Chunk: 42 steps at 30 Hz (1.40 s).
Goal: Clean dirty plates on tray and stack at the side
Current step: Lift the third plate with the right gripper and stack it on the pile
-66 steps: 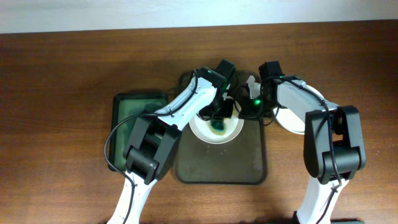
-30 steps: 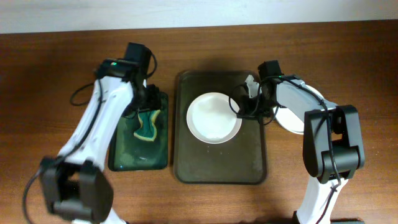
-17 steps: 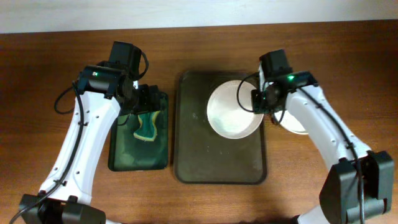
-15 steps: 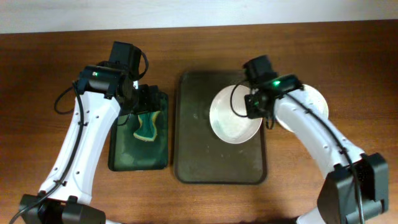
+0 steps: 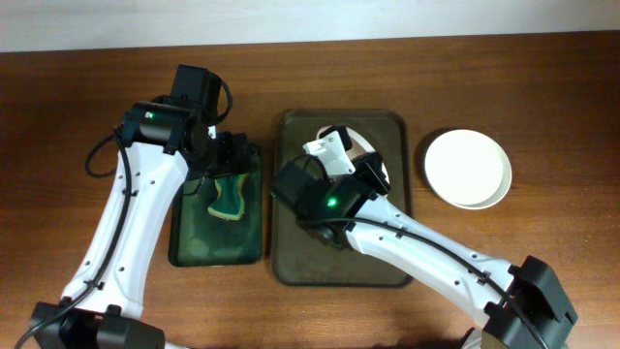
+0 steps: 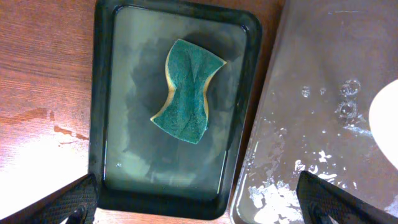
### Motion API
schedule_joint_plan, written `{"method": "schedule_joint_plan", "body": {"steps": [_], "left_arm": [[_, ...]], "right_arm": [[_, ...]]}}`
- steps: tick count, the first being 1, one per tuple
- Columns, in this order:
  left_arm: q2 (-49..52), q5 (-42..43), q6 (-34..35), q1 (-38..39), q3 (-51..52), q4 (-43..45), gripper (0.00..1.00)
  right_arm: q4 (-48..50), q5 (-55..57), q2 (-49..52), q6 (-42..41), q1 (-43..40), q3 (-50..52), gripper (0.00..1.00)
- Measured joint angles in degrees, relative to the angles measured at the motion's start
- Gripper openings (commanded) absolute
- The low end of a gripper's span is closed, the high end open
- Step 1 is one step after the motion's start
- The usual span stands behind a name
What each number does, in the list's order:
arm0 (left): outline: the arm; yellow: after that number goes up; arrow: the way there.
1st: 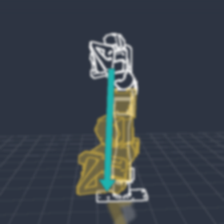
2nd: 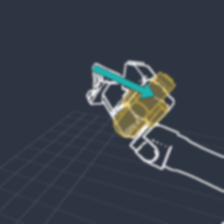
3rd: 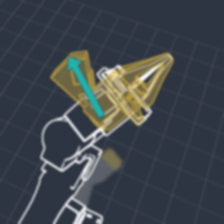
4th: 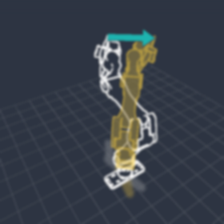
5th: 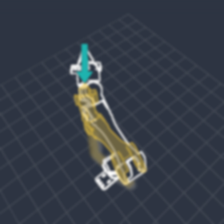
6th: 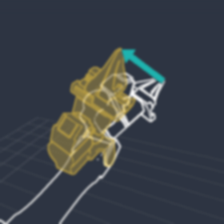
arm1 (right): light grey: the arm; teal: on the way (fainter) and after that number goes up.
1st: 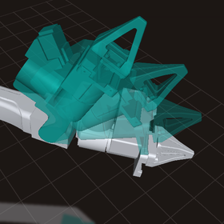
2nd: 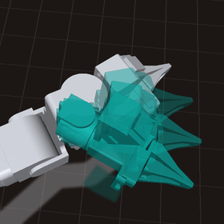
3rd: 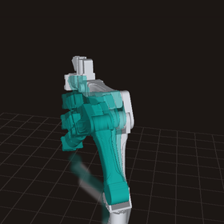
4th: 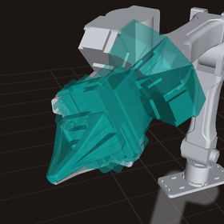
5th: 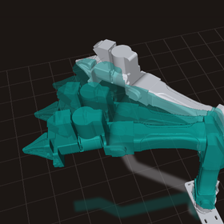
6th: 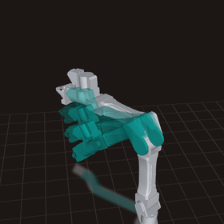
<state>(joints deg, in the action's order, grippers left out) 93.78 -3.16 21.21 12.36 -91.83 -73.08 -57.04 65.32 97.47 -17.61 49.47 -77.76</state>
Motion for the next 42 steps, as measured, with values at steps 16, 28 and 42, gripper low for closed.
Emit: {"method": "schedule_joint_plan", "body": {"steps": [16, 28, 42], "left_arm": [[0.0, 0.0, 0.0, 0.0, 0.0, 0.0, 0.99], [0.0, 0.0, 0.0, 0.0, 0.0, 0.0, 0.99], [0.0, 0.0, 0.0, 0.0, 0.0, 0.0, 1.0]], "right_arm": [[0.0, 8.9, 0.0, 0.0, 3.5, 0.0, 0.04], [6.9, -37.6, -0.3, 7.0, -21.8, -0.2, 0.04], [8.0, -81.1, 8.1, 1.7, -78.2, -0.5, 0.27]]}}
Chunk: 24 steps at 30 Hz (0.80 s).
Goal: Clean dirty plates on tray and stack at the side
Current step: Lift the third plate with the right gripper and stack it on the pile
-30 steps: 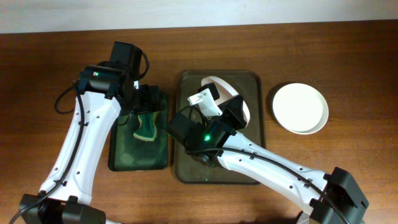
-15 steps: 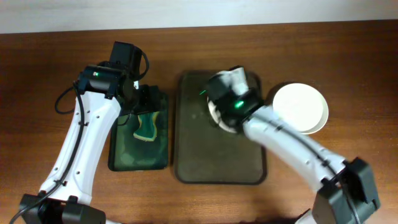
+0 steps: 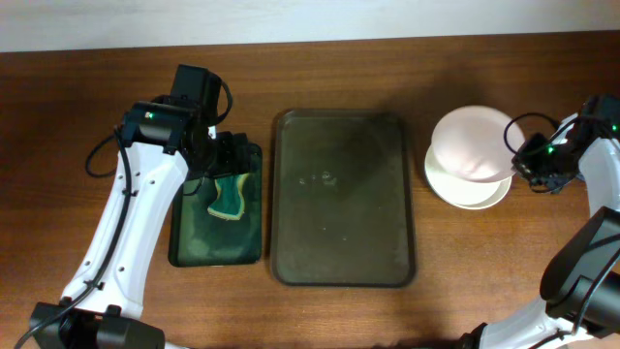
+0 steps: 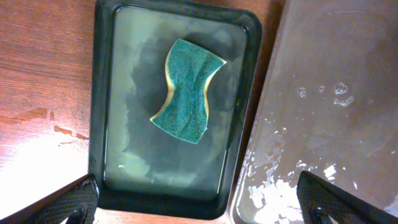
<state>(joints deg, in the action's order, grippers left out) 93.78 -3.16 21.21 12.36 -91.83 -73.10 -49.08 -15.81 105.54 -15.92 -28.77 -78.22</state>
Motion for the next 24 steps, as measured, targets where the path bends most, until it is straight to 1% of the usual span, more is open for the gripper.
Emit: {"method": "schedule_joint_plan", "body": {"steps": [1, 3, 5, 6, 9, 11, 12, 13, 14, 15, 16, 17, 18, 20, 22, 24], "left_arm": [[0.0, 0.0, 0.0, 0.0, 0.0, 0.0, 0.99], [0.0, 0.0, 0.0, 0.0, 0.0, 0.0, 0.99], [0.0, 0.0, 0.0, 0.0, 0.0, 0.0, 0.99], [0.0, 0.0, 0.0, 0.0, 0.0, 0.0, 0.99], [0.0, 0.0, 0.0, 0.0, 0.0, 0.0, 0.99], [0.0, 0.0, 0.0, 0.0, 0.0, 0.0, 0.99], [0.0, 0.0, 0.0, 0.0, 0.0, 0.0, 0.99], [0.0, 0.0, 0.0, 0.0, 0.0, 0.0, 0.99], [0.0, 0.0, 0.0, 0.0, 0.0, 0.0, 0.99], [0.0, 0.0, 0.0, 0.0, 0.0, 0.0, 0.99], [0.0, 0.0, 0.0, 0.0, 0.0, 0.0, 0.99], [0.0, 0.0, 0.0, 0.0, 0.0, 0.0, 0.99], [0.0, 0.0, 0.0, 0.0, 0.0, 0.0, 0.99], [0.0, 0.0, 0.0, 0.0, 0.0, 0.0, 0.99], [0.0, 0.0, 0.0, 0.0, 0.0, 0.0, 0.99], [0.0, 0.0, 0.0, 0.0, 0.0, 0.0, 1.0]], "right_arm": [[-0.6, -0.2, 0.2, -0.4, 0.1, 0.0, 0.35], [-3.5, -1.9, 0.2, -0.7, 0.5, -0.1, 0.42], [-5.9, -4.9, -0.3, 0.2, 1.7, -0.1, 0.43], [-6.5, -6.2, -2.4, 0.9, 3.1, 0.0, 0.43], [-6.6, -7.6, -13.0, 1.6, 8.9, 0.0, 0.43], [-6.7, -8.8, -23.6, 3.8, 17.0, -0.3, 0.43], [-7.0, -9.0, -26.7, 5.3, 21.3, -0.5, 0.43], [-7.4, -8.8, -27.4, 6.1, 23.8, -0.5, 0.45], [-7.6, -8.5, -27.8, 7.3, 28.4, -0.5, 0.48], [-7.6, -7.2, -27.7, 8.6, 34.4, -0.5, 0.34], [-7.3, -5.0, -27.7, 8.3, 36.5, -0.5, 0.11], [-5.5, 2.2, -27.6, 6.3, 37.2, -0.5, 0.04], [-3.9, 6.3, -27.4, 4.2, 36.6, -0.5, 0.04], [0.6, 13.2, -24.7, 1.0, 32.2, -0.6, 0.04], [4.3, 16.8, -19.0, -0.4, 26.9, -0.6, 0.04], [5.6, 17.1, -12.6, 0.4, 24.5, -0.7, 0.04]]}}
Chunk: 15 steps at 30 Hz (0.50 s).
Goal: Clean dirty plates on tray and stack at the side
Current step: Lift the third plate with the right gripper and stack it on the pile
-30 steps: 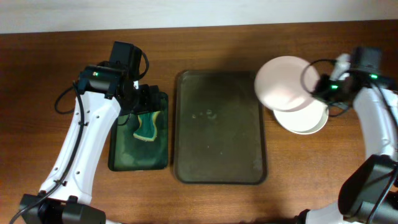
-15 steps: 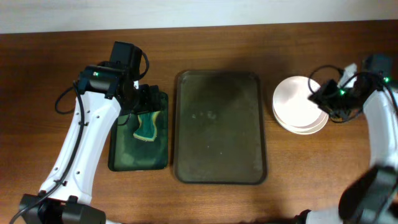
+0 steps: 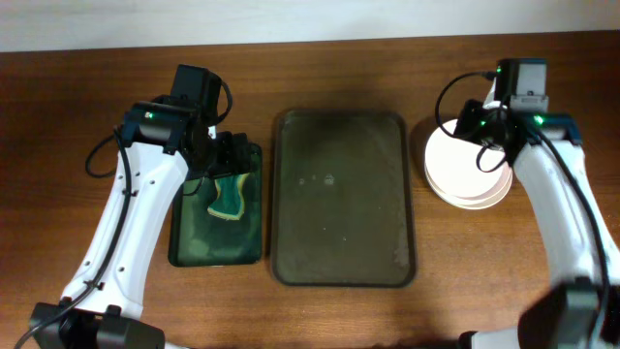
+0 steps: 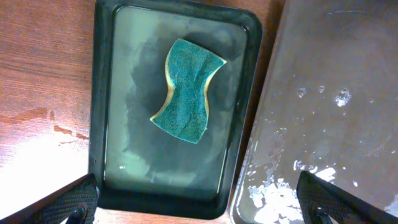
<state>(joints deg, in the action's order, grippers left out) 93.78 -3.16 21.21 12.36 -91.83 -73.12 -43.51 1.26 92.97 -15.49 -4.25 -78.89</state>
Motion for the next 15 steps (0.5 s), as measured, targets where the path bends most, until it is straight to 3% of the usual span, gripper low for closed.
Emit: {"method": "schedule_joint_plan", "body": {"steps": [4, 8, 11, 13, 15], "left_arm": [[0.0, 0.0, 0.0, 0.0, 0.0, 0.0, 0.99], [0.0, 0.0, 0.0, 0.0, 0.0, 0.0, 0.99], [0.0, 0.0, 0.0, 0.0, 0.0, 0.0, 0.99], [0.0, 0.0, 0.0, 0.0, 0.0, 0.0, 0.99], [0.0, 0.0, 0.0, 0.0, 0.0, 0.0, 0.99]], "right_arm": [[-1.2, -5.6, 15.7, 4.8, -0.9, 0.1, 0.04], [-9.8, -9.2, 20.7, 5.9, -0.9, 0.2, 0.05], [-14.7, -8.7, 20.6, 3.3, -0.9, 0.1, 0.18], [-17.7, -8.6, 20.5, 2.5, -0.9, 0.0, 0.35], [-20.9, -8.5, 18.6, 2.2, -0.9, -0.1, 0.37]]}}
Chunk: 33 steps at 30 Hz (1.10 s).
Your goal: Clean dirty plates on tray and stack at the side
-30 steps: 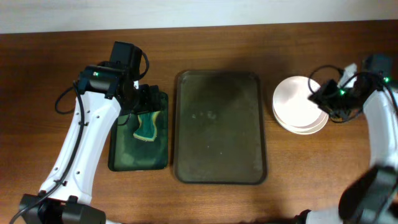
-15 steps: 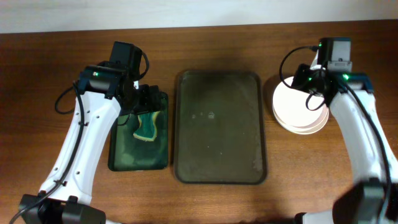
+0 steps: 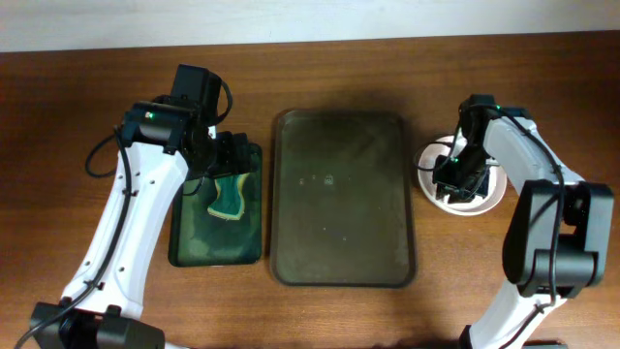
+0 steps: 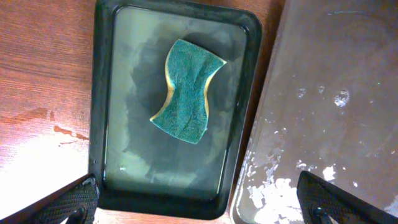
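Observation:
A stack of white plates [image 3: 492, 189] sits on the table right of the big brown tray [image 3: 344, 233], which has no plate on it and only water drops. My right gripper [image 3: 453, 182] is low over the stack's left half; its jaws are hidden from the overhead view. The green sponge [image 4: 188, 91] lies in the small dark tray [image 4: 99, 124] of water. Above that tray hangs my left gripper [image 4: 199, 205], open, with its fingertips [image 4: 74, 199] wide apart and nothing between them.
The small dark tray [image 3: 177, 242] lies close against the brown tray's left edge [image 4: 273, 93]. A wet patch [image 4: 37, 149] shines on the wooden table to its left. My right arm reaches across the plates from the table's right side.
My right arm has shifted from above the far side of the plate stack to low over its left half. The left arm, sponge and trays are unchanged.
At first my right arm was over the brown tray at a white plate in its far part. Then the tray was bare and the plate hung tilted over the plate at the right. Then it lay flat on the stack, where it rests now.

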### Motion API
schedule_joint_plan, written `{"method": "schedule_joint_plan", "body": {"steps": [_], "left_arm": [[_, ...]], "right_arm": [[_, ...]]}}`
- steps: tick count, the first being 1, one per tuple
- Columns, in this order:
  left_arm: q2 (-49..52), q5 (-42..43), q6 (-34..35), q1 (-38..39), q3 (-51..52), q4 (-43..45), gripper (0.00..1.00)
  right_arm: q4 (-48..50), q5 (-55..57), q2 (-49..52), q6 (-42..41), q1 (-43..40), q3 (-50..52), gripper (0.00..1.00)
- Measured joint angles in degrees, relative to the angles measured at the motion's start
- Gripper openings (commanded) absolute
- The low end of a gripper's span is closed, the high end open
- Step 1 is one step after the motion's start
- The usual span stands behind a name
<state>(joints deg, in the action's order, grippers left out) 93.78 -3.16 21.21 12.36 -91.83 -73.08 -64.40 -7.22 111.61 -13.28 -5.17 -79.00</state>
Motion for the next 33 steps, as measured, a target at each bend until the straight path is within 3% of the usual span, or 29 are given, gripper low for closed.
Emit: {"method": "schedule_joint_plan", "body": {"steps": [4, 6, 7, 10, 13, 21, 23, 26, 29, 33], "left_arm": [[0.0, 0.0, 0.0, 0.0, 0.0, 0.0, 0.99], [0.0, 0.0, 0.0, 0.0, 0.0, 0.0, 0.99], [0.0, 0.0, 0.0, 0.0, 0.0, 0.0, 0.99], [0.0, 0.0, 0.0, 0.0, 0.0, 0.0, 0.99], [0.0, 0.0, 0.0, 0.0, 0.0, 0.0, 0.99], [0.0, 0.0, 0.0, 0.0, 0.0, 0.0, 0.99], [0.0, 0.0, 0.0, 0.0, 0.0, 0.0, 0.99], [0.0, 0.0, 0.0, 0.0, 0.0, 0.0, 1.0], [0.0, 0.0, 0.0, 0.0, 0.0, 0.0, 0.99], [0.0, 0.0, 0.0, 0.0, 0.0, 0.0, 1.0]], "right_arm": [[0.9, -5.0, -9.2, 3.0, 0.0, -2.4, 0.38], [4.1, -11.9, -18.1, 6.6, 1.3, -2.6, 0.5], [5.9, -13.7, -22.6, 7.4, 3.0, -2.7, 0.98], [9.8, -18.3, -38.6, 9.2, 13.4, -3.7, 0.98], [8.4, -18.1, -43.8, 9.4, 20.4, -3.8, 0.98], [7.1, -2.3, -44.9, 9.5, 19.3, -3.7, 0.98], [10.7, 2.6, -49.4, 9.5, 18.9, -2.0, 0.98], [20.7, 6.9, -59.8, 9.6, 18.8, 5.8, 0.98], [23.7, 8.8, -69.2, 9.9, 18.4, 17.4, 0.98], [46.5, 9.1, -80.9, 10.1, 11.8, 40.4, 0.98]]}}
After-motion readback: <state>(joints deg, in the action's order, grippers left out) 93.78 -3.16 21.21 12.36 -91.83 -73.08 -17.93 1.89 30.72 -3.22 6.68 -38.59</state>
